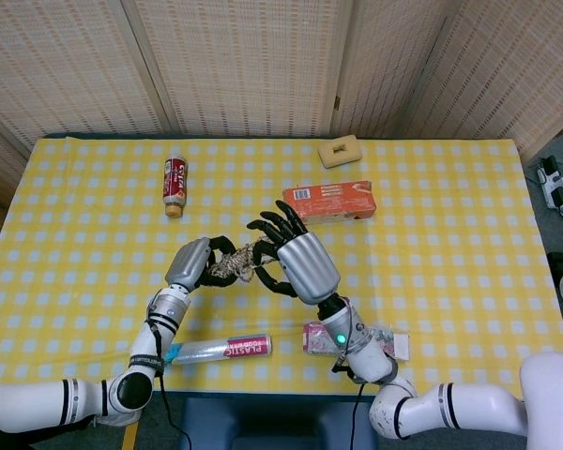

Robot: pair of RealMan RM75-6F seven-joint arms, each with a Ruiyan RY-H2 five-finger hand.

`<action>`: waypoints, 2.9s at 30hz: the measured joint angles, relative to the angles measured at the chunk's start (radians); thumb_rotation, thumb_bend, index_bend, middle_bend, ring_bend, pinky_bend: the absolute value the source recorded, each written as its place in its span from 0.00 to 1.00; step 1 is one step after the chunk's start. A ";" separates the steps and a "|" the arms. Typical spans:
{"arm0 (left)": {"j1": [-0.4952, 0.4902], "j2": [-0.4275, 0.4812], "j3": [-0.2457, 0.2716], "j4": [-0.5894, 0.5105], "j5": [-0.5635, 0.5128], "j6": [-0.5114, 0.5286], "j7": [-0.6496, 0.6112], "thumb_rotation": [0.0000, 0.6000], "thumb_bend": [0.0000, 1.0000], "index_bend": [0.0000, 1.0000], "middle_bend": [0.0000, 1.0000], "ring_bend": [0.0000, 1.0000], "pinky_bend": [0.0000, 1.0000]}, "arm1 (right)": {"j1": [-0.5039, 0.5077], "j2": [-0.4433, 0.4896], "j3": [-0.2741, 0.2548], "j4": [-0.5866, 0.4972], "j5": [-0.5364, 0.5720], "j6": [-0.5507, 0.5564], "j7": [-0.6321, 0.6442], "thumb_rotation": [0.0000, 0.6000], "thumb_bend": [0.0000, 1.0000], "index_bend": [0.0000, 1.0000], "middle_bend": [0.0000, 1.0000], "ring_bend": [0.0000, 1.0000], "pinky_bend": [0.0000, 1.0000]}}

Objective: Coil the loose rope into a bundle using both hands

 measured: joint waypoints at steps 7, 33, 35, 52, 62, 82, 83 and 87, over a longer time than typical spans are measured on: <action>0.049 0.002 -0.071 0.000 -0.021 0.024 -0.153 1.00 0.61 0.77 0.77 0.77 0.81 | -0.079 0.015 -0.080 -0.001 -0.070 0.060 0.067 1.00 0.55 0.69 0.27 0.15 0.02; 0.267 0.144 -0.196 -0.130 0.313 -0.131 -0.754 1.00 0.61 0.77 0.77 0.77 0.81 | -0.133 -0.023 -0.056 0.239 0.088 -0.113 0.269 1.00 0.56 0.69 0.29 0.19 0.02; 0.273 0.149 -0.184 -0.123 0.381 -0.146 -0.786 1.00 0.61 0.77 0.77 0.77 0.81 | -0.129 -0.019 -0.036 0.235 0.113 -0.133 0.286 1.00 0.56 0.69 0.29 0.19 0.02; 0.234 0.175 -0.021 -0.039 0.788 -0.159 -0.893 1.00 0.61 0.77 0.77 0.76 0.81 | -0.035 0.014 0.097 0.177 0.314 -0.295 0.300 1.00 0.56 0.69 0.29 0.19 0.02; 0.170 0.173 0.050 -0.010 0.857 -0.152 -0.740 1.00 0.61 0.77 0.77 0.75 0.80 | 0.029 0.034 0.158 0.117 0.428 -0.319 0.233 1.00 0.56 0.69 0.30 0.19 0.02; 0.112 0.102 0.115 0.045 0.745 -0.093 -0.143 1.00 0.61 0.77 0.77 0.76 0.79 | 0.081 0.073 0.164 0.000 0.500 -0.270 0.182 1.00 0.56 0.69 0.30 0.19 0.02; 0.111 0.096 0.113 0.040 0.711 -0.089 -0.119 1.00 0.61 0.77 0.78 0.76 0.79 | 0.083 0.069 0.161 -0.004 0.496 -0.261 0.174 1.00 0.56 0.69 0.30 0.19 0.02; 0.109 0.082 0.102 0.018 0.596 -0.080 -0.081 1.00 0.61 0.78 0.78 0.77 0.79 | 0.088 0.048 0.143 -0.016 0.461 -0.203 0.136 1.00 0.56 0.69 0.30 0.19 0.02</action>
